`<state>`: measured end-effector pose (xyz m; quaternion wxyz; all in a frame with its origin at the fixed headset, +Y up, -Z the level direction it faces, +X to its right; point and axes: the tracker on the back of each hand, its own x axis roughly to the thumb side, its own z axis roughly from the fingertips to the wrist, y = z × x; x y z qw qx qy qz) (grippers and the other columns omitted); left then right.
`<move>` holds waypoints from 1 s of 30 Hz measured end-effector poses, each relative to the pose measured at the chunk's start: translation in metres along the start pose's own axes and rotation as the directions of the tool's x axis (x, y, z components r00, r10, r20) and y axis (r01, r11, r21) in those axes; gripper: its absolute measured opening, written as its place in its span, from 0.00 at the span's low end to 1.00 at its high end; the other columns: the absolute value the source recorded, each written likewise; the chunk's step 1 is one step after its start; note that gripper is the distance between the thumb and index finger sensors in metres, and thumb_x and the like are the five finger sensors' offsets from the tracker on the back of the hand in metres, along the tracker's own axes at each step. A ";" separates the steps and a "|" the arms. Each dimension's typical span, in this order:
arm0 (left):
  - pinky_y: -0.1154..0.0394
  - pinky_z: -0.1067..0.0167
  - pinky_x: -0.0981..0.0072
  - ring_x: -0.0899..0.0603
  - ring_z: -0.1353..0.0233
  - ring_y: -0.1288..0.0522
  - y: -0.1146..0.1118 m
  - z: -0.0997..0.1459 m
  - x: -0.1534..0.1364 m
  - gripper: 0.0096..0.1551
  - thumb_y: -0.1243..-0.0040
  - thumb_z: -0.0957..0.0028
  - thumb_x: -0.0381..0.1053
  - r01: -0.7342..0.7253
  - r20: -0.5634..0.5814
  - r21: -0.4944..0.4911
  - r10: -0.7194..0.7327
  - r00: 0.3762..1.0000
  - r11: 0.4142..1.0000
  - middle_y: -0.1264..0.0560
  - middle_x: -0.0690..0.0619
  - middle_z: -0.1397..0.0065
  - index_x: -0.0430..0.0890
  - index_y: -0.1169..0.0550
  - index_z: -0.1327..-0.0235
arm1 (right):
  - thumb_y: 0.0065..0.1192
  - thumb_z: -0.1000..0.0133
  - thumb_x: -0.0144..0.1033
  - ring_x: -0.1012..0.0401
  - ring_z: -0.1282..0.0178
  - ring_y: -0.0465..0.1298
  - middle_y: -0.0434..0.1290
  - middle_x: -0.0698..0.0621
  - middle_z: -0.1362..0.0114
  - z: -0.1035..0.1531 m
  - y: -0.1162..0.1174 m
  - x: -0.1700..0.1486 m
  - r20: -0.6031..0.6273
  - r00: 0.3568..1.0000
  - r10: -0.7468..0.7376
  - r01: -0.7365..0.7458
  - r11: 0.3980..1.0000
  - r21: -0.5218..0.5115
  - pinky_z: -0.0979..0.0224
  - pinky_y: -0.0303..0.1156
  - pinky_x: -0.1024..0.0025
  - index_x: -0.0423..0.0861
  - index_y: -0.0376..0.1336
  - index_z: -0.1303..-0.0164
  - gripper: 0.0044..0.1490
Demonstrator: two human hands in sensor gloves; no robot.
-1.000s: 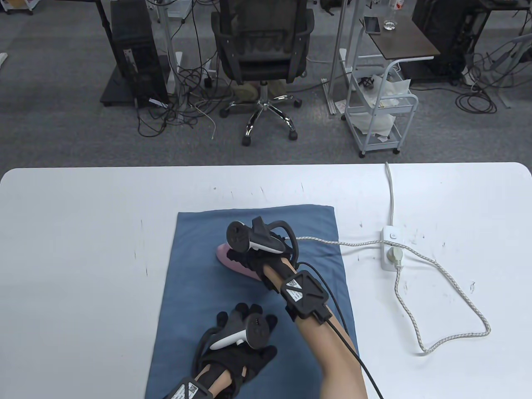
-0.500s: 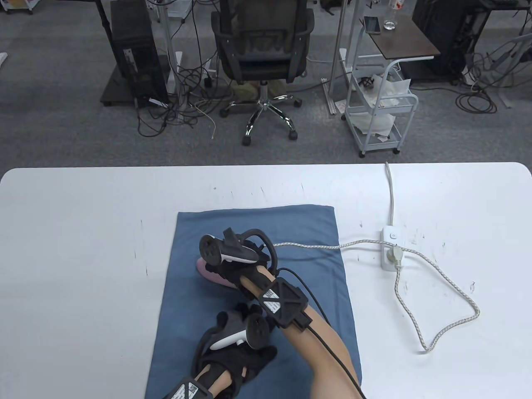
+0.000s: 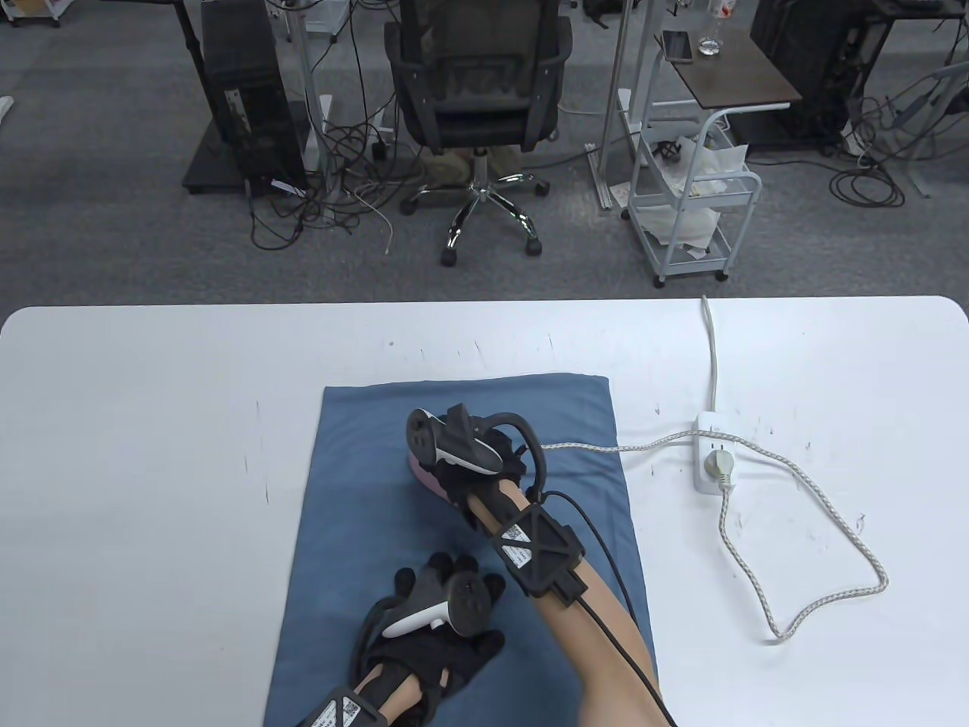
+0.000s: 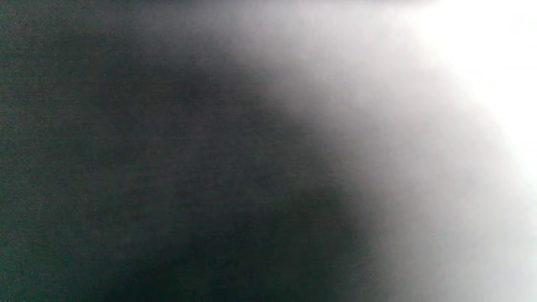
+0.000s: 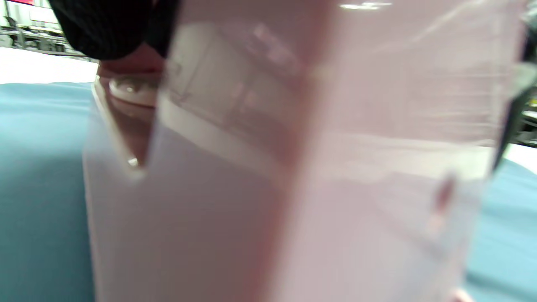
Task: Iron pillowcase with electric iron on table
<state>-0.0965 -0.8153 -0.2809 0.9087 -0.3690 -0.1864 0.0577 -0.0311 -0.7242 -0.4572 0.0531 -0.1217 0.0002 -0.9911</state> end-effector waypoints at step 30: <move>0.85 0.37 0.29 0.39 0.28 0.91 0.000 0.000 0.000 0.44 0.75 0.50 0.72 0.000 -0.001 0.000 0.000 1.000 1.000 0.89 0.56 0.29 0.67 0.79 0.35 | 0.59 0.49 0.58 0.67 0.70 0.81 0.79 0.59 0.60 0.076 0.018 -0.186 -0.344 0.939 -0.018 0.030 0.999 0.030 0.52 0.83 0.62 0.42 0.61 0.29 0.43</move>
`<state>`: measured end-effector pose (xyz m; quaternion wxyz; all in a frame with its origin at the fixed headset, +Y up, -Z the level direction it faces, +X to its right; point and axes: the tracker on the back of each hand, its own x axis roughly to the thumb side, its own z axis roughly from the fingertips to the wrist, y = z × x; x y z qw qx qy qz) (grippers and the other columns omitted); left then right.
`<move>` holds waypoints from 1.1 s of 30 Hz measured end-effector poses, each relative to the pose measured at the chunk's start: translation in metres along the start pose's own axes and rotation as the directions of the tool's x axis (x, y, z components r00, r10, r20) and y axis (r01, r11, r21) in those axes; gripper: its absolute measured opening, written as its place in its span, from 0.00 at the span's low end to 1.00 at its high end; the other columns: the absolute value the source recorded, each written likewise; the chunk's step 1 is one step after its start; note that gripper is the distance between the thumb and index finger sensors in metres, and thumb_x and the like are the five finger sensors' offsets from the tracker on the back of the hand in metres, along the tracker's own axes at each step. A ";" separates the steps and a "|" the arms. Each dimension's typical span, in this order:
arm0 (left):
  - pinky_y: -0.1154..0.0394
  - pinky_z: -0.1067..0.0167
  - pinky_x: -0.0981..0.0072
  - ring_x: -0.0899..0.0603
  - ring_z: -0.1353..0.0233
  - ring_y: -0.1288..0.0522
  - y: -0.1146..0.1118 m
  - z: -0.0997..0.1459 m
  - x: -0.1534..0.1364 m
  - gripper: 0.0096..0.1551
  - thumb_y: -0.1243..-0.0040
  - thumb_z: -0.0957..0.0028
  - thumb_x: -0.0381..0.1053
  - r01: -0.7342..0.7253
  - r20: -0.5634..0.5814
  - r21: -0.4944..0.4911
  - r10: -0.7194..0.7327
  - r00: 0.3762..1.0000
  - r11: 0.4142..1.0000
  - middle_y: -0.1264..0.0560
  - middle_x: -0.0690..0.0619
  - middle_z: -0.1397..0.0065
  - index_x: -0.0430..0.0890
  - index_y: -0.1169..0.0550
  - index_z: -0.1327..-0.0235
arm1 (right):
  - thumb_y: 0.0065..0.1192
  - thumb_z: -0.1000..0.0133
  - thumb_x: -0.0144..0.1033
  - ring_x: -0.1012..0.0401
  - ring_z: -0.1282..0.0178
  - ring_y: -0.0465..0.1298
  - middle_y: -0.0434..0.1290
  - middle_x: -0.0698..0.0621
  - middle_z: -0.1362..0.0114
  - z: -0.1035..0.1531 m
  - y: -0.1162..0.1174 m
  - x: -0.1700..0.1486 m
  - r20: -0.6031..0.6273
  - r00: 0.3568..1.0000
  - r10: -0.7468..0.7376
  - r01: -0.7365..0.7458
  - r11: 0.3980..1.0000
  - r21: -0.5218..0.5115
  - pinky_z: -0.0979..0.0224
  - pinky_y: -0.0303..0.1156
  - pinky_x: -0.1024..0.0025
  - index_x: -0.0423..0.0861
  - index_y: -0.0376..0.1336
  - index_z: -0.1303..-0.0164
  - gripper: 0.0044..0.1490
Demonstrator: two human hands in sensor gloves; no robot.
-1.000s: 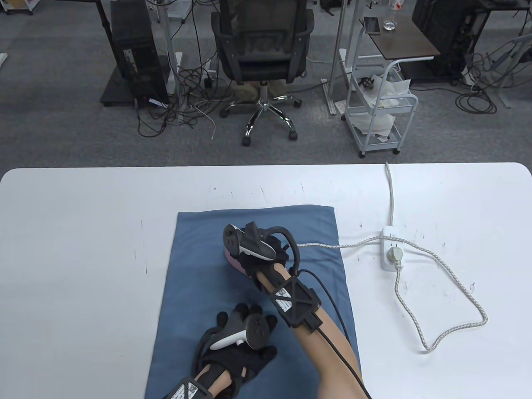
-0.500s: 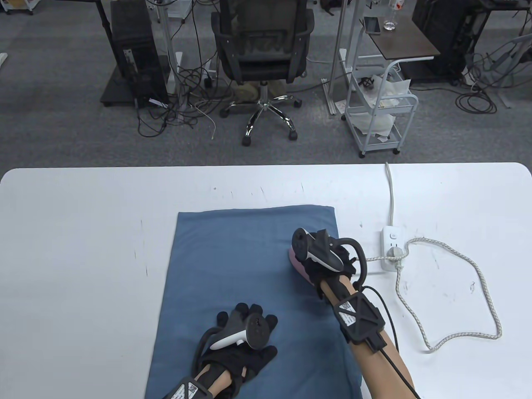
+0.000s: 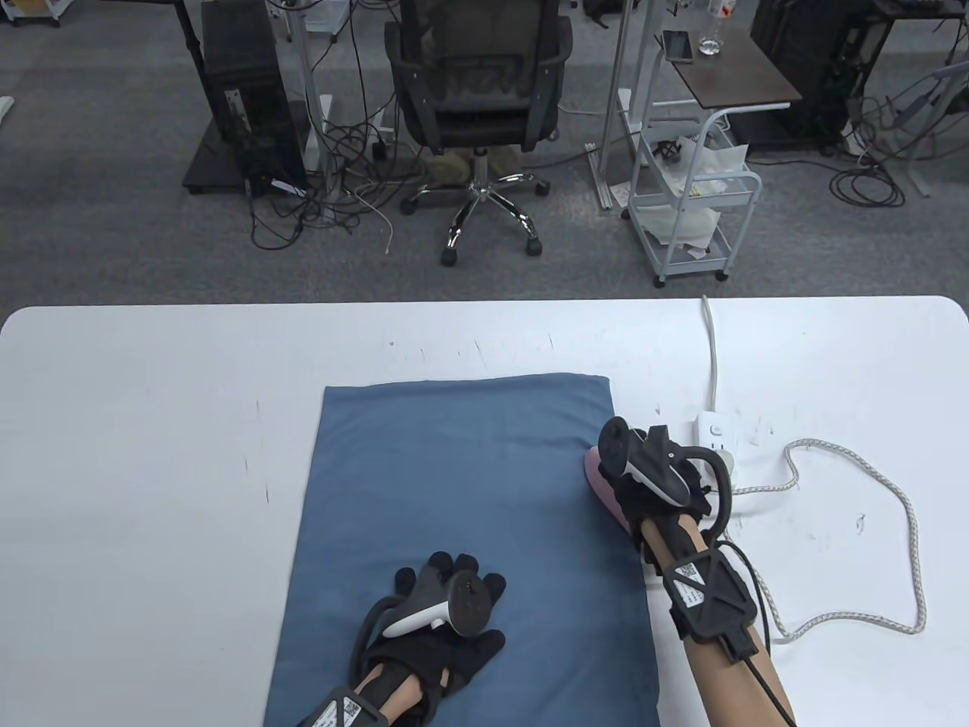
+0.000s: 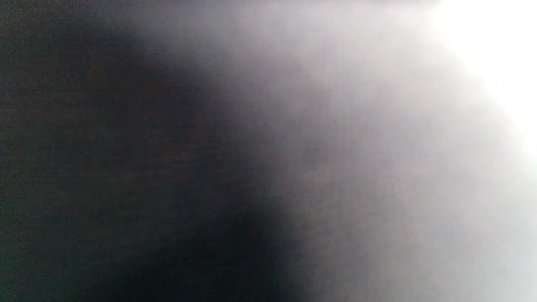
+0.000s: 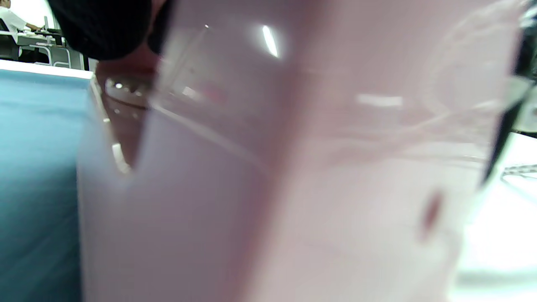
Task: Iron pillowcase with electric iron on table
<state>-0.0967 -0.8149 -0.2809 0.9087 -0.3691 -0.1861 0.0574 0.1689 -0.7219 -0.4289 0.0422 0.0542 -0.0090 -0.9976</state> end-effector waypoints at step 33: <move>0.73 0.29 0.29 0.36 0.20 0.77 0.074 -0.025 0.004 0.44 0.67 0.49 0.70 0.051 -0.057 0.117 -0.045 0.997 0.992 0.75 0.52 0.19 0.65 0.68 0.27 | 0.62 0.49 0.58 0.66 0.69 0.82 0.81 0.59 0.59 0.058 -0.056 -0.023 0.308 0.921 -0.241 0.287 0.951 -0.114 0.50 0.83 0.62 0.44 0.63 0.31 0.42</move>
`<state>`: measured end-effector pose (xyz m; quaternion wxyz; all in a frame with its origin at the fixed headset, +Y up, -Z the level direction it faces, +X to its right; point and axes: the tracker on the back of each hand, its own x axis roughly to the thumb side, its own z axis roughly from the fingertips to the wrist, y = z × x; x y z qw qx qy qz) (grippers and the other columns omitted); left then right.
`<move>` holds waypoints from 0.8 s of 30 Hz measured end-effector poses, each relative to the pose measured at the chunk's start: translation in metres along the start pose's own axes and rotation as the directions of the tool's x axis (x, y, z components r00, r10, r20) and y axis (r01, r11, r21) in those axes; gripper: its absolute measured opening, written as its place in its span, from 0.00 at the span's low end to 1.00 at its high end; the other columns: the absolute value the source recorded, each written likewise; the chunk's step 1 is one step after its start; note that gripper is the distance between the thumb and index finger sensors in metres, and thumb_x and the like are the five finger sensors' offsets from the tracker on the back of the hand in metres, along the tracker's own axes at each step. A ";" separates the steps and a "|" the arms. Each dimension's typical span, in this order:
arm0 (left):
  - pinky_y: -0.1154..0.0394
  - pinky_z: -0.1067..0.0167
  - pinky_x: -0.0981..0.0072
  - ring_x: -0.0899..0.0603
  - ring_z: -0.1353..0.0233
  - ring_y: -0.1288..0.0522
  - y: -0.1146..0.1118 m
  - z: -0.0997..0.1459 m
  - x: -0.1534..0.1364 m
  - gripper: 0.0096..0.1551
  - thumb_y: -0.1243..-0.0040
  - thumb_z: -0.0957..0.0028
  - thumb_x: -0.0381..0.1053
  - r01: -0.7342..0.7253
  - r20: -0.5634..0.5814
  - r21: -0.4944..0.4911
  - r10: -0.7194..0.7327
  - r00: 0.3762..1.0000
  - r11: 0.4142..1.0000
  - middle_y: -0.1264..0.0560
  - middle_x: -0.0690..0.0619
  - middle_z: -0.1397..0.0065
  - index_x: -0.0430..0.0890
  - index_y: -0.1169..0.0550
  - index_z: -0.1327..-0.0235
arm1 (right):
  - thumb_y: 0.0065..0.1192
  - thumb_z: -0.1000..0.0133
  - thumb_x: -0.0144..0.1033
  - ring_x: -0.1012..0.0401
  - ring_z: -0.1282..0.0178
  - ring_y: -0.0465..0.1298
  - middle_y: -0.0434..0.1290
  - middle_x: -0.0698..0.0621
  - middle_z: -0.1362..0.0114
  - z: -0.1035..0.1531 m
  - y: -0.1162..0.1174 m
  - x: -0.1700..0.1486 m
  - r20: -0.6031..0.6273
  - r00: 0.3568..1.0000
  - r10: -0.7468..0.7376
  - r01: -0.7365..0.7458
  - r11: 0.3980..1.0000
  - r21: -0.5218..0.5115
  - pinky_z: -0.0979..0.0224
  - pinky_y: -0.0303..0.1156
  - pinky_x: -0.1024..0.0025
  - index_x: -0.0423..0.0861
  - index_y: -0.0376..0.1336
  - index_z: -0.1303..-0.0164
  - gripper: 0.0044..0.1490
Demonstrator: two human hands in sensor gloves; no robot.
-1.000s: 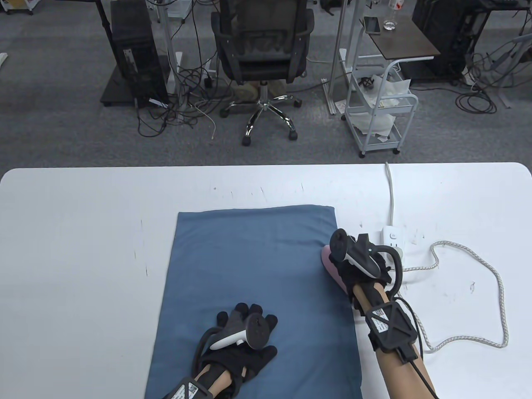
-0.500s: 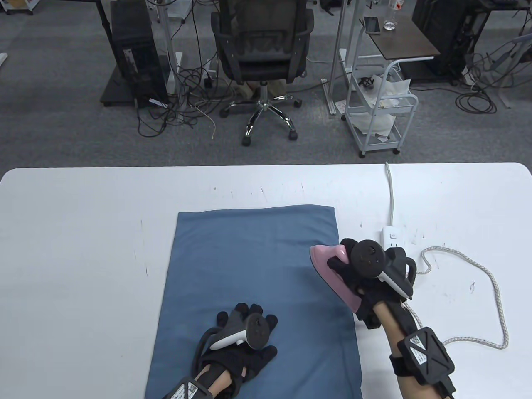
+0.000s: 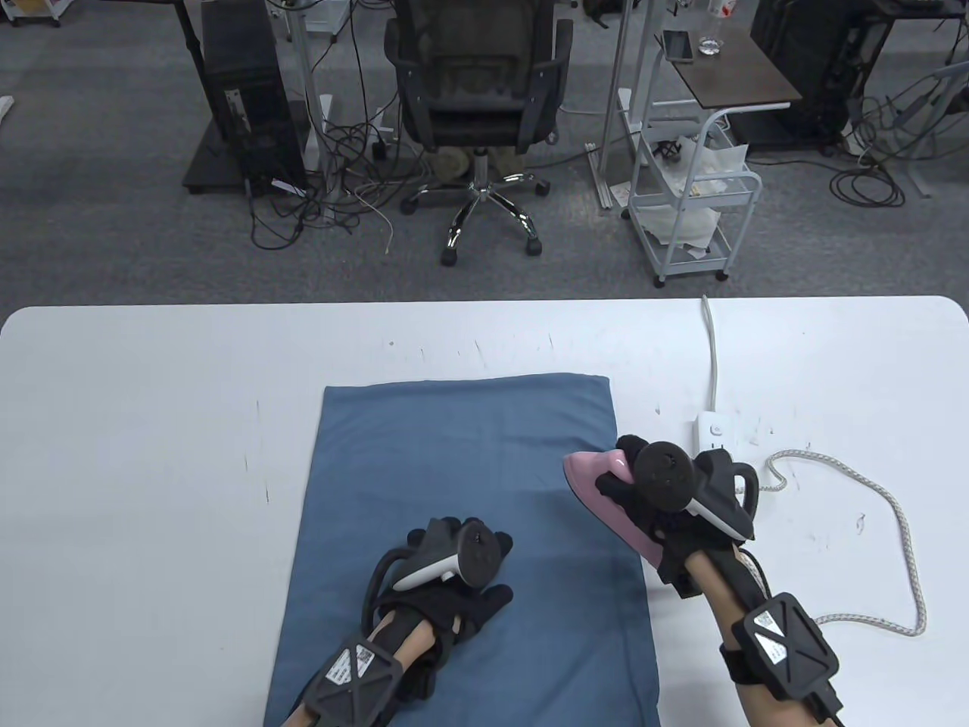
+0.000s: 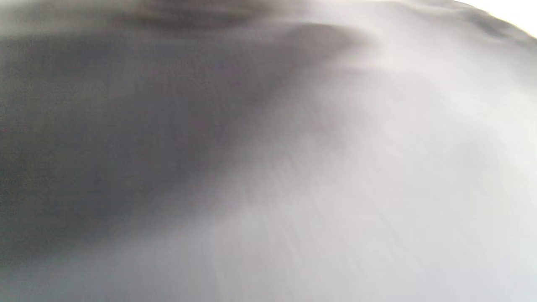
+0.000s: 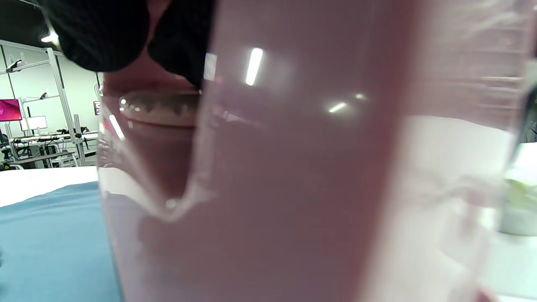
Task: Iron pillowcase with electric iron on table
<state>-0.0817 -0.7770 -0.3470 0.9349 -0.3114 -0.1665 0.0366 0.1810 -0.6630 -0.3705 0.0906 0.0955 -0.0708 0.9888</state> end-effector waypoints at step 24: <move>0.84 0.37 0.29 0.39 0.28 0.90 -0.056 0.017 -0.015 0.43 0.74 0.51 0.72 -0.075 0.019 -0.104 0.077 0.997 0.992 0.88 0.57 0.28 0.69 0.77 0.35 | 0.62 0.49 0.58 0.66 0.69 0.82 0.81 0.59 0.59 0.006 0.007 0.030 0.089 0.996 0.018 -0.021 0.999 0.026 0.50 0.83 0.62 0.44 0.63 0.31 0.42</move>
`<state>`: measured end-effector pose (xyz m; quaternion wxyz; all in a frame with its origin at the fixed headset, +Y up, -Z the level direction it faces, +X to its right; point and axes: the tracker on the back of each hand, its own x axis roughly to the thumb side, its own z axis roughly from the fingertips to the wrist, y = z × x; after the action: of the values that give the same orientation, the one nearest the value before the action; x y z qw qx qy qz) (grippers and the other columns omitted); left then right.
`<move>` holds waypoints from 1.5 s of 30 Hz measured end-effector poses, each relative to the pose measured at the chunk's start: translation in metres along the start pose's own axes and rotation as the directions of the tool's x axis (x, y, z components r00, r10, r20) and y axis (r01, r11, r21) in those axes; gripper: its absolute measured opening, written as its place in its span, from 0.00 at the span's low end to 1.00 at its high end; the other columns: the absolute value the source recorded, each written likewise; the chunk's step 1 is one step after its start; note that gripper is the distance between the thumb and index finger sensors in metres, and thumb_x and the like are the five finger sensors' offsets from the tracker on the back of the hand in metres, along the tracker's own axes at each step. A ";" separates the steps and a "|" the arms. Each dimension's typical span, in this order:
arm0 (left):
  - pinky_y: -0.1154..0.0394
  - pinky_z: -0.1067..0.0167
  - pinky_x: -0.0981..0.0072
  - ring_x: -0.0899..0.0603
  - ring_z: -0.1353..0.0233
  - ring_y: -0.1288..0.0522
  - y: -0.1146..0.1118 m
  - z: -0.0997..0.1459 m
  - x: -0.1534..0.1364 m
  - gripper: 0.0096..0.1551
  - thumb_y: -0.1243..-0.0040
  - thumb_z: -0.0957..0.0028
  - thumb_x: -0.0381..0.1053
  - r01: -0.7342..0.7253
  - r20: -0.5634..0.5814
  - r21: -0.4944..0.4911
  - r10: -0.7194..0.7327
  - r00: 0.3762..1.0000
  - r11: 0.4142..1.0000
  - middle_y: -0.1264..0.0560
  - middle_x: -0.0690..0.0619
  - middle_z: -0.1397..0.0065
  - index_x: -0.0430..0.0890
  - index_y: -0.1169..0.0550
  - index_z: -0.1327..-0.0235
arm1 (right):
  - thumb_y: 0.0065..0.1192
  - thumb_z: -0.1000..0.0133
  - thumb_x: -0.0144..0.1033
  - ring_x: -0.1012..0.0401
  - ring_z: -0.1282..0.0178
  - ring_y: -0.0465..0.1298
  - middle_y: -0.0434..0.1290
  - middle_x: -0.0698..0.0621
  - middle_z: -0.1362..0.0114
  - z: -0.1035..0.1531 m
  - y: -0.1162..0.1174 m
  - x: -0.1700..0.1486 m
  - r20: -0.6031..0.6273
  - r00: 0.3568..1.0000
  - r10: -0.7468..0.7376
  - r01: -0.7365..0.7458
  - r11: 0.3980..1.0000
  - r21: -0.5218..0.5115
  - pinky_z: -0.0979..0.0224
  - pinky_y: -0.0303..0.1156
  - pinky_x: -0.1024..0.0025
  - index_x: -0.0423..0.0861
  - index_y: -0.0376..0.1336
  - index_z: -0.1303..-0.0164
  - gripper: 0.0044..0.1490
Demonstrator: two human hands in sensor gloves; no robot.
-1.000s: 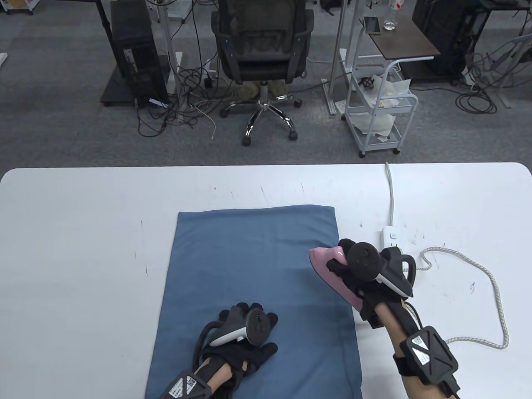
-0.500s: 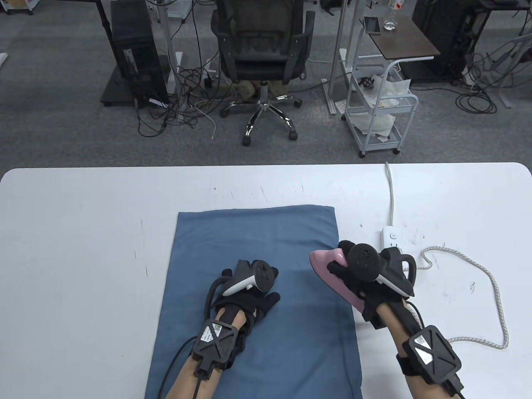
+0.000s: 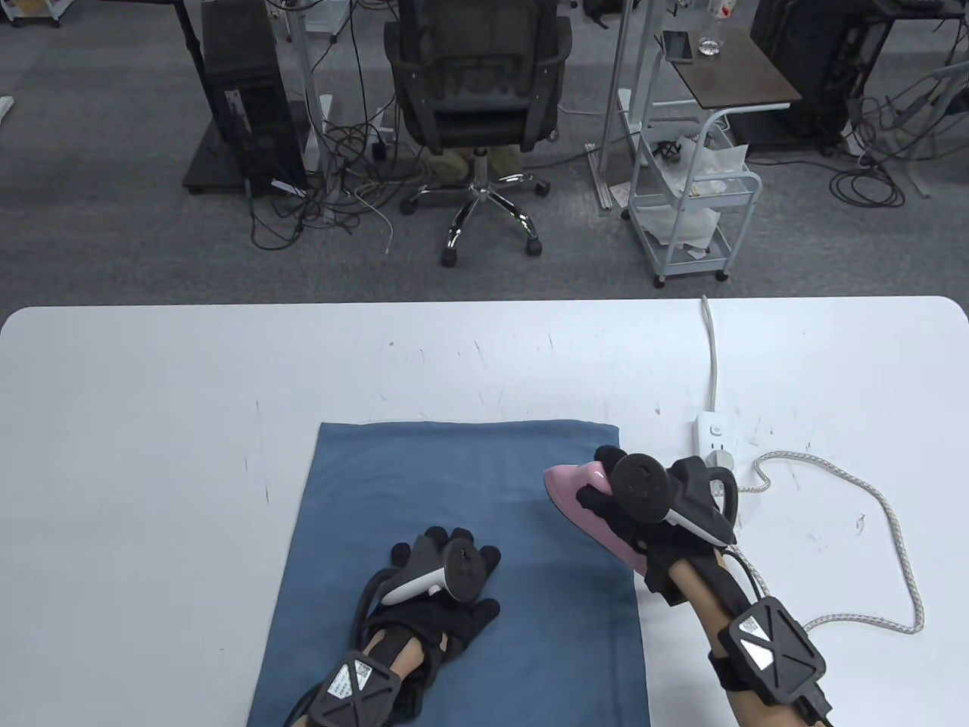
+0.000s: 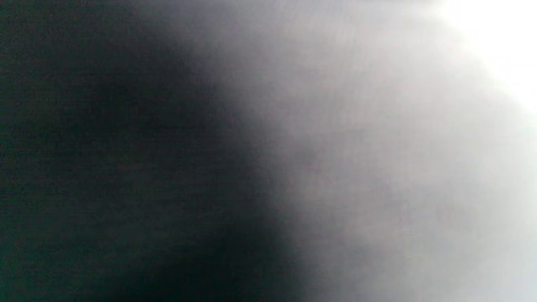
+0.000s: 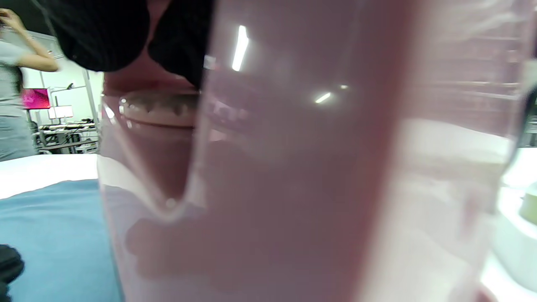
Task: Iron pillowcase with electric iron on table
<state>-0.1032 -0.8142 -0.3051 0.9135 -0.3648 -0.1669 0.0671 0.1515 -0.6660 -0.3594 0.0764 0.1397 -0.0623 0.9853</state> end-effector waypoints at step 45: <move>0.85 0.38 0.28 0.39 0.29 0.91 -0.013 0.012 0.005 0.44 0.76 0.51 0.72 0.009 0.004 -0.012 -0.009 1.000 1.000 0.89 0.57 0.29 0.68 0.79 0.35 | 0.60 0.49 0.58 0.66 0.68 0.81 0.80 0.59 0.59 -0.050 0.060 0.076 0.123 0.983 0.135 -0.155 0.973 0.173 0.48 0.83 0.62 0.44 0.60 0.29 0.43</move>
<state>-0.1032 -0.8145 -0.2868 0.9113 -0.3695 -0.1707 0.0626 0.0562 -0.7077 -0.3914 -0.0125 0.1952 0.0135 0.9806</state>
